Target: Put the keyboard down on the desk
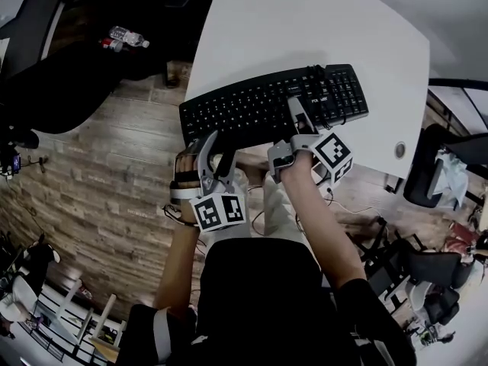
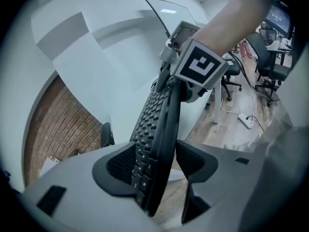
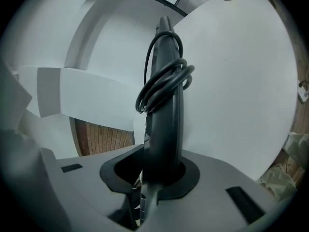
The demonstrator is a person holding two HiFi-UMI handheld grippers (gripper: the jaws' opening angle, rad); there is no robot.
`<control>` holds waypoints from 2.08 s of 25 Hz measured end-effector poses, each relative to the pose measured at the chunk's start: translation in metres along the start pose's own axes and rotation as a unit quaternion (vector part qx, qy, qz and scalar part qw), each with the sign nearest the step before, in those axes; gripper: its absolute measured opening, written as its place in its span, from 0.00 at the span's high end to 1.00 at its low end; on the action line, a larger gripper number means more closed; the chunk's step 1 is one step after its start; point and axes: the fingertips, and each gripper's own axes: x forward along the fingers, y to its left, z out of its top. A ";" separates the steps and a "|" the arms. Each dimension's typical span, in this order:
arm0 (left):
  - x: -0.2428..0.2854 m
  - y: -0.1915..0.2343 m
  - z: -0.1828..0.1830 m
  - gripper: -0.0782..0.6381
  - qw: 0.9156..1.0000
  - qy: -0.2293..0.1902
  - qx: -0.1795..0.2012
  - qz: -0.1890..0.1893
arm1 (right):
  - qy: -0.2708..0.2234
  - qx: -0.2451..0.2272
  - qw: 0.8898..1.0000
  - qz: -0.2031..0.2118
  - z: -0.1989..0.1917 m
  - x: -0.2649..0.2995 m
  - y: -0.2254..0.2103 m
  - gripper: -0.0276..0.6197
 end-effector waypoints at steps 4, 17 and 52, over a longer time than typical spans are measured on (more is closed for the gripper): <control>0.007 0.001 -0.003 0.54 1.000 -0.001 -0.005 -0.012 | 0.011 0.001 1.000 0.004 -0.001 0.003 -0.004 0.80; 0.014 0.013 -0.003 0.60 0.999 0.010 0.025 -0.044 | 0.066 0.046 0.997 0.000 -0.005 0.008 -0.016 0.78; 0.054 0.042 -0.031 0.59 0.994 0.027 0.095 -0.047 | 0.240 0.037 0.969 -0.047 -0.054 -0.013 -0.030 0.69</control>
